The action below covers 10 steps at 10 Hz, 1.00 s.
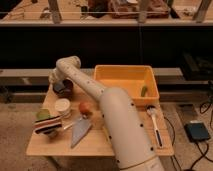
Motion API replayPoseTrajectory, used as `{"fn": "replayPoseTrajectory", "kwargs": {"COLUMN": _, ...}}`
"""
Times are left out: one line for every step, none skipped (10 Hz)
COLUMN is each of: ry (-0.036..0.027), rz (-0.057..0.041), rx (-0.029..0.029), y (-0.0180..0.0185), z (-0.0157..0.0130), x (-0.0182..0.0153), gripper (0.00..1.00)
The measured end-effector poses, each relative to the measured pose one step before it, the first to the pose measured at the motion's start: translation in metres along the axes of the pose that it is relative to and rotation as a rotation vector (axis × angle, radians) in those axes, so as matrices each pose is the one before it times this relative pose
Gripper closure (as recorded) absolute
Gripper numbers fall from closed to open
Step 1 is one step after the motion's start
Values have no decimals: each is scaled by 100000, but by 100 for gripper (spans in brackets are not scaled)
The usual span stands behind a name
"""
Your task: Wipe purple bowl with sponge
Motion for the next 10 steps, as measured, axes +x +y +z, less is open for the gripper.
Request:
{"fn": "replayPoseTrajectory", "kwargs": {"ry": -188, "rz": -2145, "rx": 1913, "y": -979, "z": -763, "x": -898, "gripper": 100}}
{"fn": "replayPoseTrajectory", "kwargs": {"ry": -482, "rz": -1162, "rx": 607, "y": -326, "z": -549, "x": -760, "gripper": 100}}
{"fn": "replayPoseTrajectory", "kwargs": {"ry": -1210, "rz": -958, "rx": 561, "y": -18, "z": -594, "x": -1160, "gripper": 100}}
{"fn": "replayPoseTrajectory", "kwargs": {"ry": -552, "rz": 674, "rx": -751, "y": 656, "z": -385, "x": -616, "gripper": 100}}
{"fn": "replayPoseTrajectory", "kwargs": {"ry": -692, "rz": 1432, "rx": -1525, "y": 1254, "z": -106, "x": -715, "gripper": 100}}
{"fn": "replayPoseTrajectory", "kwargs": {"ry": -515, "rz": 1994, "rx": -2239, "y": 1770, "z": 124, "x": -522, "gripper": 100}}
{"fn": "replayPoseTrajectory", "kwargs": {"ry": -932, "rz": 2334, "rx": -2243, "y": 1602, "z": 619, "x": -58, "gripper": 100}}
{"fn": "replayPoseTrajectory", "kwargs": {"ry": -324, "rz": 2094, "rx": -1309, "y": 832, "z": 301, "x": 712, "gripper": 100}}
{"fn": "replayPoseTrajectory", "kwargs": {"ry": -207, "rz": 1079, "rx": -1003, "y": 508, "z": 307, "x": 721, "gripper": 100}}
{"fn": "replayPoseTrajectory", "kwargs": {"ry": 338, "rz": 1013, "rx": -1179, "y": 576, "z": 234, "x": 1285, "gripper": 100}}
